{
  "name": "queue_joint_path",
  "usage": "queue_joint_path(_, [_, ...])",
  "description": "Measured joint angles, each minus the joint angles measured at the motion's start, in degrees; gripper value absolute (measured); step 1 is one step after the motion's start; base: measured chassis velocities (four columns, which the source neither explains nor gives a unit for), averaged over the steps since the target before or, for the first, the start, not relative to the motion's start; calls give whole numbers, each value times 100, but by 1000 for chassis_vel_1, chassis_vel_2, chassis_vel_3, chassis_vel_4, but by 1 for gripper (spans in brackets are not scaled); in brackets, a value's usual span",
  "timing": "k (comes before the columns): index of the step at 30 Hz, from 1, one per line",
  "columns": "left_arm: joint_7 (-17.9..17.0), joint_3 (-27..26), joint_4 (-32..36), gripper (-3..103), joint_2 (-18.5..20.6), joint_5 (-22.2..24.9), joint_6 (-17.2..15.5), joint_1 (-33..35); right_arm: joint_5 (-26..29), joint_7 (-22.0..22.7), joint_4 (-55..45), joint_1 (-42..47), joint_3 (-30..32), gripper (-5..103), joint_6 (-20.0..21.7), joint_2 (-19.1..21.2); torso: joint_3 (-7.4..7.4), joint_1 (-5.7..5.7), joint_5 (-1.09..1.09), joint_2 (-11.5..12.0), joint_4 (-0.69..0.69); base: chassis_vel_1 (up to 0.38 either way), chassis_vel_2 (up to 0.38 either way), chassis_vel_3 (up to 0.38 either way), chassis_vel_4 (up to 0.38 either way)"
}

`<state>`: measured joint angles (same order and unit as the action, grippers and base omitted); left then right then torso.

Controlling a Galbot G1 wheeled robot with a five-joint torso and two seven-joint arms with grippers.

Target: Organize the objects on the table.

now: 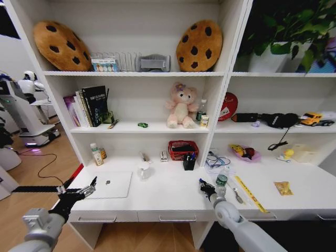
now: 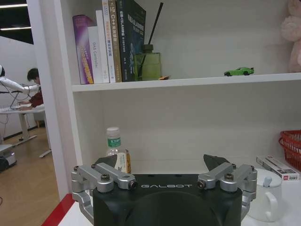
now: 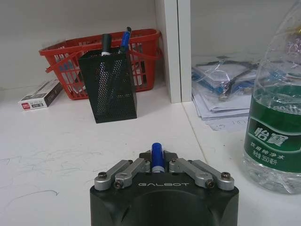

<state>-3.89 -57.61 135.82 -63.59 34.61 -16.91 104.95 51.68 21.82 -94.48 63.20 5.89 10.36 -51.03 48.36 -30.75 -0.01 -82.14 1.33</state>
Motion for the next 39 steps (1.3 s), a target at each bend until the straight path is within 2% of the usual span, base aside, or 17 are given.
queue_joint_path(6, [0,0,0,100,0,0,0,0,37,-42,-12,-3,20,12,-9,18,0,0,1,0,0,0,0,0,0])
queue_joint_path(8, [0,0,0,100,0,0,0,0,-12,-160,-17,-3,30,12,-131,18,1,0,3,0,1,0,0,0,0])
queue_joint_path(10, [0,0,0,100,0,0,0,0,-265,-477,-85,-12,71,12,-463,23,1,0,3,0,2,0,0,0,0])
queue_joint_path(11, [0,0,0,100,0,0,0,0,-265,-477,-85,-12,71,12,-463,23,1,0,3,0,2,0,0,0,0])
queue_joint_path(12, [0,0,0,100,0,0,0,0,-642,-745,-123,-52,76,12,-846,27,0,0,1,0,1,0,0,0,0])
queue_joint_path(14, [0,0,0,100,0,0,0,0,-1784,-1224,157,-394,-30,12,-1947,-83,1,0,1,0,0,0,0,0,0])
queue_joint_path(15, [0,0,0,100,0,0,0,0,-1784,-1224,157,-394,-30,12,-1947,-83,1,0,1,0,0,0,0,0,0])
queue_joint_path(16, [0,0,0,100,0,0,0,0,-1990,-1279,277,-537,-92,12,-2200,-139,1,0,1,0,0,0,0,0,0])
queue_joint_path(18, [0,0,0,100,0,0,0,0,-2111,-1230,519,-822,-260,12,-2477,-254,1,-1,2,0,0,0,0,0,0])
queue_joint_path(22, [0,-1,0,100,0,0,0,0,-2203,-1166,837,-1125,-368,12,-2614,-357,1,-1,0,0,0,0,0,0,0])
queue_joint_path(26, [-1,0,0,100,0,0,0,0,-2449,-915,1609,-1944,-676,12,-2991,-732,1,0,-1,1,0,0,0,0,0])
queue_joint_path(36, [-1,0,0,100,0,0,0,0,-2591,-818,2613,-2762,-1081,12,-3437,-1282,1,-1,0,1,1,0,0,0,0])
queue_joint_path(38, [0,0,0,100,0,0,0,0,-2722,-802,3150,-2935,-1153,12,-3870,-1590,1,-1,1,1,1,0,0,0,0])
queue_joint_path(39, [0,0,0,100,0,0,0,0,-2722,-802,3150,-2935,-1153,12,-3870,-1590,1,-1,1,1,1,0,0,0,0])
